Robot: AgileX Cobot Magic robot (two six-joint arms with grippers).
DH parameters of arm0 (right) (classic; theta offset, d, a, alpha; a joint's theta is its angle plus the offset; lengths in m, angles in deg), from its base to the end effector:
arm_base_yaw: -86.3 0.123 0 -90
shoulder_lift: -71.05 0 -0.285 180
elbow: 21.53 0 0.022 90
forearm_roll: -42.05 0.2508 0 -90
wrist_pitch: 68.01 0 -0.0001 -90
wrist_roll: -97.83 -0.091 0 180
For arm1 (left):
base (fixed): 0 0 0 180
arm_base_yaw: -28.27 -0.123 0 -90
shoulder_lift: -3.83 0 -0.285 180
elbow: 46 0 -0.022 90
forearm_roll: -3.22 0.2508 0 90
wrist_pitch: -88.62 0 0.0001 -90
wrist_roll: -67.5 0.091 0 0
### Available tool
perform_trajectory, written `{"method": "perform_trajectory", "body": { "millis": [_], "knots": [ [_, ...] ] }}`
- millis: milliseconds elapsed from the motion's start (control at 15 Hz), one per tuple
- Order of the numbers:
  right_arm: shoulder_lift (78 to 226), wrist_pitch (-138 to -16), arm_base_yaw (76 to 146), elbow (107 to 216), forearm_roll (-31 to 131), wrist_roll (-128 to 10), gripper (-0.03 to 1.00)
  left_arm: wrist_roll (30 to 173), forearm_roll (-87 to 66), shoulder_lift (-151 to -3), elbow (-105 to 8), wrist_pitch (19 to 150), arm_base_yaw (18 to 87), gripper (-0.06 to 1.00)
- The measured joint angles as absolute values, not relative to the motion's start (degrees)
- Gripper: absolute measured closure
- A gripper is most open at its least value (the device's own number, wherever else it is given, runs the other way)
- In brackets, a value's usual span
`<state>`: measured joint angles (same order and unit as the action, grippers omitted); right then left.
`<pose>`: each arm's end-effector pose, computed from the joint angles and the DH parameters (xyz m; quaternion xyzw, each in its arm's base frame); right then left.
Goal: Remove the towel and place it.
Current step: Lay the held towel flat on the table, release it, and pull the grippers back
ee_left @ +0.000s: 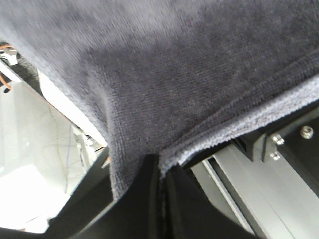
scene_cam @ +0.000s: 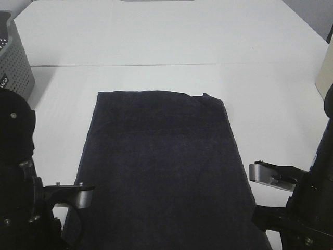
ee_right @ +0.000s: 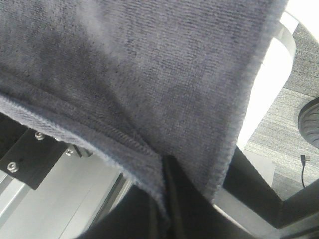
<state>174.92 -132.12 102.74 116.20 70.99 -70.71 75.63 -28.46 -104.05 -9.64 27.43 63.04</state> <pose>0.1700 0.0915 0.1308 0.0662 -0.9467 -0.1774 0.2606 0.1588 -0.1613 0.1284 -0.1748 -0.9396 0.1501 0.2531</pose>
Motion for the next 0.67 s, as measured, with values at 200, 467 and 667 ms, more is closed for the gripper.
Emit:
{"method": "perform_trajectory", "body": {
  "millis": [200,467,667],
  "knots": [
    [176.2,-131.3,102.6,116.0,70.9,-70.7,0.93,75.7,-27.9,-106.5,-11.6,26.2,63.0,0.94],
    [176.2,-131.3,102.2,116.0,72.2,-68.0,0.86,77.1,-26.7,-106.9,-12.2,24.6,63.0,0.93],
    [176.2,-130.6,102.2,116.0,74.0,-66.3,0.68,78.2,-28.3,-106.9,-12.2,24.9,63.0,0.84]
  ]
}}
